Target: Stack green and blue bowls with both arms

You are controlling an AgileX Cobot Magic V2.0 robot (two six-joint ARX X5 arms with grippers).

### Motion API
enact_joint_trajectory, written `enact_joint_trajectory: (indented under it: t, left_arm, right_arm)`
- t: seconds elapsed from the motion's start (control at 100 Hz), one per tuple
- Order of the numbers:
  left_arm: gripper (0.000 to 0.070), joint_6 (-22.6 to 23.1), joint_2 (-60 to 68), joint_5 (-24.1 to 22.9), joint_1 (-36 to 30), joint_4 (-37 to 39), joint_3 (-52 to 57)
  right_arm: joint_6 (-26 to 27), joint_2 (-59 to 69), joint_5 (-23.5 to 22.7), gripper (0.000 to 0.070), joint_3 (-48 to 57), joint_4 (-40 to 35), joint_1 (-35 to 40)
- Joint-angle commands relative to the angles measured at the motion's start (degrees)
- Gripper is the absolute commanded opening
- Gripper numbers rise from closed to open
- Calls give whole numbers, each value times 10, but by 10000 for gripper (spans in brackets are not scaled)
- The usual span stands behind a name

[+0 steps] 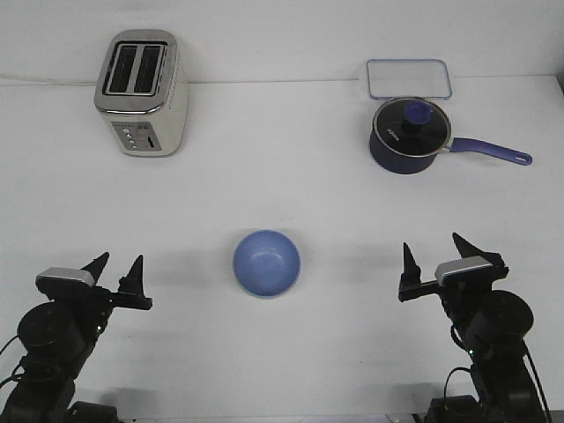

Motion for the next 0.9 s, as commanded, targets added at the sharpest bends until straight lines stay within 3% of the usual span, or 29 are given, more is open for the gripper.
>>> enact_joint_trajectory:
  t: [0.0,0.14,0.19,0.89]
  left_arm:
    - [376,2,0,-2,-1,5,6]
    - [0,2,0,-2,-1,2,6]
    - [9,0,0,-2,-1,2,6]
    - [10,0,-1,-2,-1,7,7]
  right_arm:
    - [5,2,0,495,1,6,1]
    - [5,2,1,126,1,6,1]
    - [5,2,0,0,1,6,1]
    - [5,2,0,0,1,6,1]
